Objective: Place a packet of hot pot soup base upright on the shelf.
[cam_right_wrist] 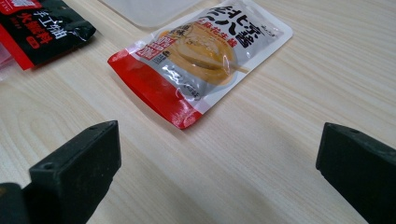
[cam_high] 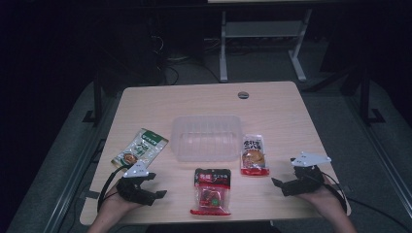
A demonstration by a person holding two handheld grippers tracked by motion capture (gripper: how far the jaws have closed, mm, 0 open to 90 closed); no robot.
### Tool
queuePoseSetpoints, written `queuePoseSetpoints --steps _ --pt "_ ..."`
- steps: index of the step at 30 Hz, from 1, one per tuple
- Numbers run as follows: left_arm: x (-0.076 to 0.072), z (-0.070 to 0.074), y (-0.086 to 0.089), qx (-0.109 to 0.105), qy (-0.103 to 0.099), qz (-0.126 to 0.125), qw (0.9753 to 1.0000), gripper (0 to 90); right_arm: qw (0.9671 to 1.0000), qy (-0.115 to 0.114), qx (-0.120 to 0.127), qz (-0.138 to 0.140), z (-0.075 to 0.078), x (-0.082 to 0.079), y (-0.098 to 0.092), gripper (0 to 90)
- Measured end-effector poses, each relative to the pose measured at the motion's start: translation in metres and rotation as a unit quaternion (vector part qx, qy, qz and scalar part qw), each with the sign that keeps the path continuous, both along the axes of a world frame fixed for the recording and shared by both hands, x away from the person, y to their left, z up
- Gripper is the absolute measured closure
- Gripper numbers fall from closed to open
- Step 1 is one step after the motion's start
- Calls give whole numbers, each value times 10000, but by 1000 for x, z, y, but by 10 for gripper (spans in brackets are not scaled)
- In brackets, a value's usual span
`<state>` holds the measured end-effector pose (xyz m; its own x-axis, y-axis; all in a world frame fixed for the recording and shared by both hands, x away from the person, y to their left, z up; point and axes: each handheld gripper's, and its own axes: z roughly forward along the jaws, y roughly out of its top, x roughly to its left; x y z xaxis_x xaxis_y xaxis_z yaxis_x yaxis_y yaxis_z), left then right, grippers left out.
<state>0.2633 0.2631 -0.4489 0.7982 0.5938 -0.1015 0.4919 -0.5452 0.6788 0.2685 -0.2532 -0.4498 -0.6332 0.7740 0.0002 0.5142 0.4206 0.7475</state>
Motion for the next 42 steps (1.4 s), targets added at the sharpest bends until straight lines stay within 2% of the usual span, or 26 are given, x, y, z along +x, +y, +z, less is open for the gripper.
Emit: queuePoseSetpoints --steps 3,7,12,15,20,26,34,39,40,41,42 --pt "0 0 -2 -19 98 2 10000 248 10000 10 -32 25 0 0 -1 0" --pt "-1 3 -7 -132 188 19 9997 368 10000 -9 30 23 0 0 0 0" --pt "-4 10 -17 -231 166 -252 9993 598 9999 28 2 102 -1 0 1 0" --pt "-6 12 -27 -290 239 -409 9985 720 9999 54 5 114 -2 1 1 0" --pt "-8 15 -43 -347 209 -728 9965 873 9999 42 -4 117 -1 1 2 0" --pt "-10 17 -61 -404 207 -944 9945 896 9999 48 -16 130 -1 1 5 0" --pt "-10 13 -83 -453 324 -1215 9910 896 9999 58 -1 115 -2 1 4 0" --pt "-15 11 -94 -423 374 -1299 9899 896 9999 64 2 109 -2 1 4 0" --pt "-16 10 -97 -343 370 -1399 9889 895 9999 61 1 111 -2 1 4 0" --pt "-17 8 -99 -383 431 -1392 9886 895 9999 56 -2 121 -2 1 4 0" --pt "-17 7 -101 -331 440 -1441 9880 896 9999 57 -6 129 -2 1 4 0"
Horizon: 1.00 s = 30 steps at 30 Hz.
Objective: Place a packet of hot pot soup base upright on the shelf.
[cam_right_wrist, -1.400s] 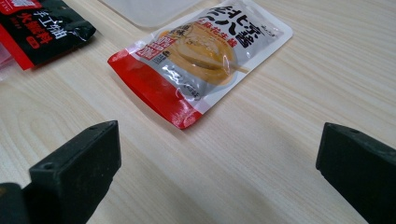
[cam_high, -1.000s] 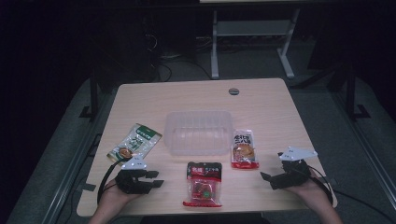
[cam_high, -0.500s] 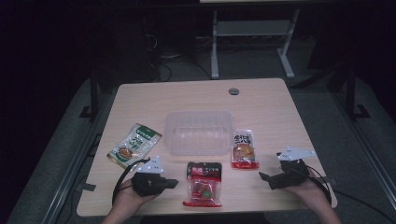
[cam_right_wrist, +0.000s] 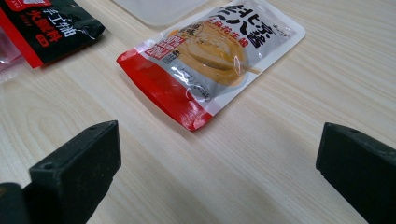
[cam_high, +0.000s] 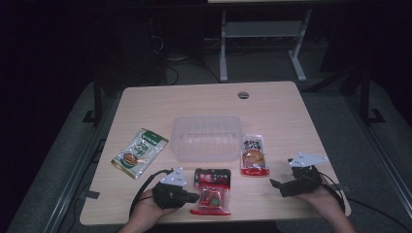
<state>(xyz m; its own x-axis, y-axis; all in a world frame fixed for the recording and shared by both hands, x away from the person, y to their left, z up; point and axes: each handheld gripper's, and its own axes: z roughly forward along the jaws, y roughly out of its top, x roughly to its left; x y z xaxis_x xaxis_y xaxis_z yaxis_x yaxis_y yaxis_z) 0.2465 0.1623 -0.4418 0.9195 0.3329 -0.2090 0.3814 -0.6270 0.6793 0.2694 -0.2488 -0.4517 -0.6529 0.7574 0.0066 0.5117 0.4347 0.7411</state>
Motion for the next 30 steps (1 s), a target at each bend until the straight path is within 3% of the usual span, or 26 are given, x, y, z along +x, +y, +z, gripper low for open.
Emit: queuePoseSetpoints --steps 5,15,16,17,19,21,24,30 --pt "1 -3 -1 97 63 -57 9999 895 10000 10 -32 8 0 0 0 0" --pt "9 -3 3 269 -106 162 9995 896 10000 13 -22 4 0 0 0 0" --pt "10 -2 4 212 -58 191 9996 896 10000 13 -22 4 0 0 0 0" --pt "9 1 5 24 16 189 9998 896 10000 25 -33 5 0 0 0 0" --pt "4 3 3 -87 104 110 9998 896 10000 10 -39 2 0 0 0 0" --pt "-2 2 -3 1 84 20 10000 896 10000 10 -31 -8 0 0 0 0" --pt "-5 -3 -10 312 -17 -78 9995 896 10000 24 -29 -20 0 0 -1 0" --pt "0 -3 -7 459 -150 44 9988 896 10000 8 -36 -10 0 0 -1 0"
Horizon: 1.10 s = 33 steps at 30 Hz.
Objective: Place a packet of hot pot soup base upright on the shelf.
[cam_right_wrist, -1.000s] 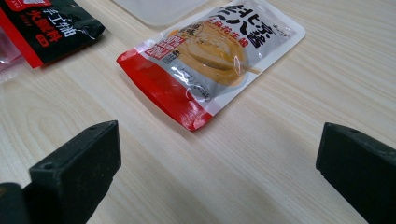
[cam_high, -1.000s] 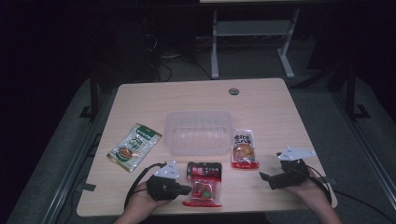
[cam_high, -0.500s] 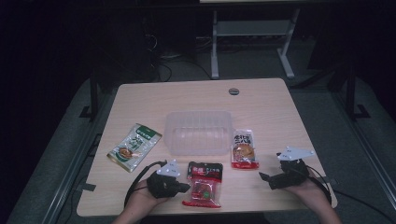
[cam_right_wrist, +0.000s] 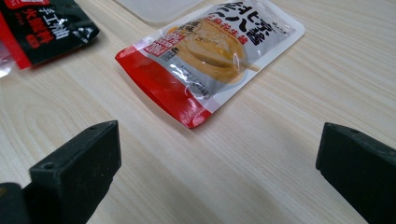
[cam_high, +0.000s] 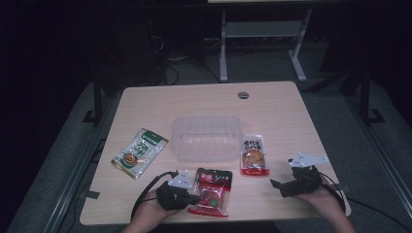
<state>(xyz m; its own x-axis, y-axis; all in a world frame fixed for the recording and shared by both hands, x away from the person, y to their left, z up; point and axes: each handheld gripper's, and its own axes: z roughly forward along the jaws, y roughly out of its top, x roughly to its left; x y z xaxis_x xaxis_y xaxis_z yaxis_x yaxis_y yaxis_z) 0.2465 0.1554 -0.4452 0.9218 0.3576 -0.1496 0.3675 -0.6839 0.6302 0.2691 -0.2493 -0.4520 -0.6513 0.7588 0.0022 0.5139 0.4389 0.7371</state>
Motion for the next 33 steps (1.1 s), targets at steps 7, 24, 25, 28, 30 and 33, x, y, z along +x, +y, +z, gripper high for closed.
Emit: queuePoseSetpoints --steps 7,24,25,28,30,33 --pt "9 2 8 215 -229 160 9994 896 10000 24 -4 25 0 0 2 0" --pt "-4 12 -34 -501 26 -134 9987 896 10000 18 -32 -3 -1 1 1 0" --pt "-6 11 -40 -479 39 -215 9986 896 10000 39 -19 -11 -1 0 1 0" --pt "-11 6 -55 -366 79 -409 9985 897 10000 26 -42 1 -1 0 0 0" --pt "-15 1 -61 -230 76 -495 9985 896 10000 14 -52 -4 -1 1 0 0" --pt "-17 -4 -63 -107 120 -570 9982 896 10000 20 -53 1 -1 1 -1 0"
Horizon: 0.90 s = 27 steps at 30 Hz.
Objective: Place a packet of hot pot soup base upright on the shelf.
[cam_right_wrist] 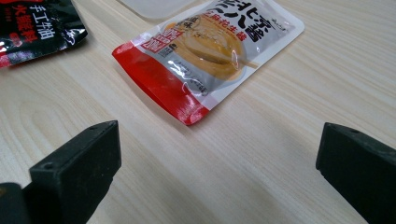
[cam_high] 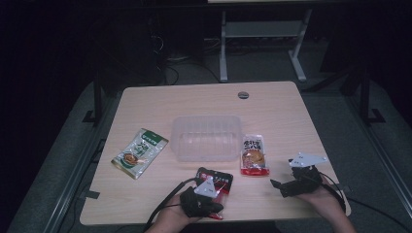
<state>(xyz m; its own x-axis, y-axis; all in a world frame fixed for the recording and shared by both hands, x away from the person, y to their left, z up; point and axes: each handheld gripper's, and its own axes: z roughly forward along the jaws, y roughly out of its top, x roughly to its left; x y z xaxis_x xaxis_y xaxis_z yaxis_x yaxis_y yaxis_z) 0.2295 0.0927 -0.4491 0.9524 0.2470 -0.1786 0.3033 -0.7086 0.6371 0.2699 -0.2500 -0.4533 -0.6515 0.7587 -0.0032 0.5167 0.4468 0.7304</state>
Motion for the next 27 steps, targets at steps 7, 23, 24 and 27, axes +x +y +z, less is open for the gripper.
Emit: queuePoseSetpoints --steps 7,23,24,27 --pt "2 1 6 72 105 19 9999 897 10000 -14 -1 11 0 0 0 0" --pt "11 7 45 425 107 233 9988 897 10000 57 -26 15 -1 0 0 0" --pt "12 8 47 441 89 264 9986 896 10000 60 -10 7 -1 0 1 0" --pt "18 9 52 495 17 349 9982 896 10000 54 -23 3 -1 0 0 0"
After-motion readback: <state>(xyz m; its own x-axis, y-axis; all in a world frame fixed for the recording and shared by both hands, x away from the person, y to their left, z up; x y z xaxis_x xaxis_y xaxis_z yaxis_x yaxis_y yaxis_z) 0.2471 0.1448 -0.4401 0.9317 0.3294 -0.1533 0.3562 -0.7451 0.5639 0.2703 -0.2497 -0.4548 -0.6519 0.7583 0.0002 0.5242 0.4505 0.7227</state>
